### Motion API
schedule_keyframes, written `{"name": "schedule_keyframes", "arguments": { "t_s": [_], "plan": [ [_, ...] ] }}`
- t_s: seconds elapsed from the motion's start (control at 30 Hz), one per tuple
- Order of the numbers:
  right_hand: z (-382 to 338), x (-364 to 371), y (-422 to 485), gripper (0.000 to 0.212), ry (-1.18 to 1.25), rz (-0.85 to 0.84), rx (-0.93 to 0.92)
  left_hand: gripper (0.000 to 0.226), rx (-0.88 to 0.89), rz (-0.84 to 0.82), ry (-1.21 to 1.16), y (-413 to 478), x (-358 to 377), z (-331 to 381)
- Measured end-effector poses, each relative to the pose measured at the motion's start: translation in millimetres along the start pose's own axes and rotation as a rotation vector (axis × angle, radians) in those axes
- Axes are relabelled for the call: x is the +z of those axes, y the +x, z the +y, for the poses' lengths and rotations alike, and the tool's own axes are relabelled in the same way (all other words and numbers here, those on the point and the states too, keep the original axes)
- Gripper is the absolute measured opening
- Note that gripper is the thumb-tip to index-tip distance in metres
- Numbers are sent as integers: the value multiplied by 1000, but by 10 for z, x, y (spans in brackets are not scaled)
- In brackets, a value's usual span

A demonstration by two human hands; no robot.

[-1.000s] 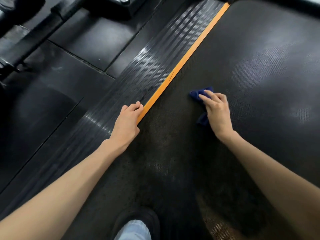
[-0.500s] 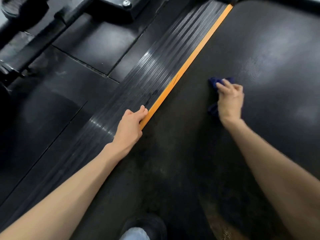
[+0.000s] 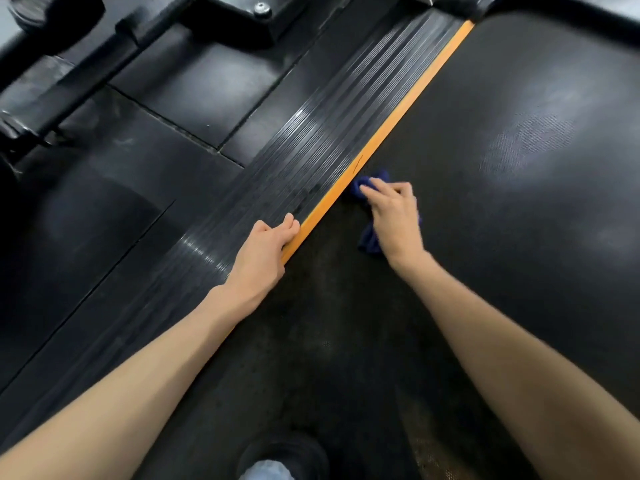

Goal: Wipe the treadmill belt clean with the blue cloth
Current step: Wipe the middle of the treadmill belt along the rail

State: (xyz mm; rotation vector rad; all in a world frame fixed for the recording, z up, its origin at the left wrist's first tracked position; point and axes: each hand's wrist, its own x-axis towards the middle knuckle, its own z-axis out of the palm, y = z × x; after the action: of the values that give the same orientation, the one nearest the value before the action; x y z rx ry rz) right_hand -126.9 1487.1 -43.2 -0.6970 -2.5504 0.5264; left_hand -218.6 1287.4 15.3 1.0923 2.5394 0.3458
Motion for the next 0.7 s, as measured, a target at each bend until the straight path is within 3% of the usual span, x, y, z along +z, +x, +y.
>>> {"name": "schedule_keyframes", "arguments": {
  "t_s": [0.07, 0.13, 0.2, 0.27, 0.3, 0.37, 0.47, 0.53, 0.57, 0.6, 0.7],
  "plan": [
    [-385, 61, -373, 31, 45, -48, -191, 63, -41, 0, 24, 16, 18, 17],
    [-628, 100, -934, 39, 102, -276, -496, 66, -68, 8, 45, 16, 34, 34],
    [-518, 35, -1127, 43, 120, -443, -748, 67, -54, 7, 68, 3, 41, 52],
    [-204, -72, -912, 43, 55, -434, -898, 65, -31, 2, 85, -18, 30, 66],
    [-32, -130, -768, 42, 22, -401, -876, 65, -27, -1, 94, -26, 20, 74],
    [391, -275, -525, 40, -39, -233, -647, 65, -36, -10, 91, -39, 8, 85],
    [1087, -609, -363, 38, -181, 45, 6, 67, -38, -26, 90, -42, -6, 105],
    [1088, -690, -376, 34, -104, 213, 433, 68, -52, -16, 101, -40, -6, 128],
    [905, -634, -460, 33, -79, 246, 455, 68, -59, -12, 114, -41, 1, 155],
    [657, -506, -599, 34, -59, 230, 349, 67, -64, -5, 131, -46, 16, 188],
    [-199, -133, -1363, 37, 48, -69, -205, 60, -81, 59, 180, -86, 80, 267]
  ]
}}
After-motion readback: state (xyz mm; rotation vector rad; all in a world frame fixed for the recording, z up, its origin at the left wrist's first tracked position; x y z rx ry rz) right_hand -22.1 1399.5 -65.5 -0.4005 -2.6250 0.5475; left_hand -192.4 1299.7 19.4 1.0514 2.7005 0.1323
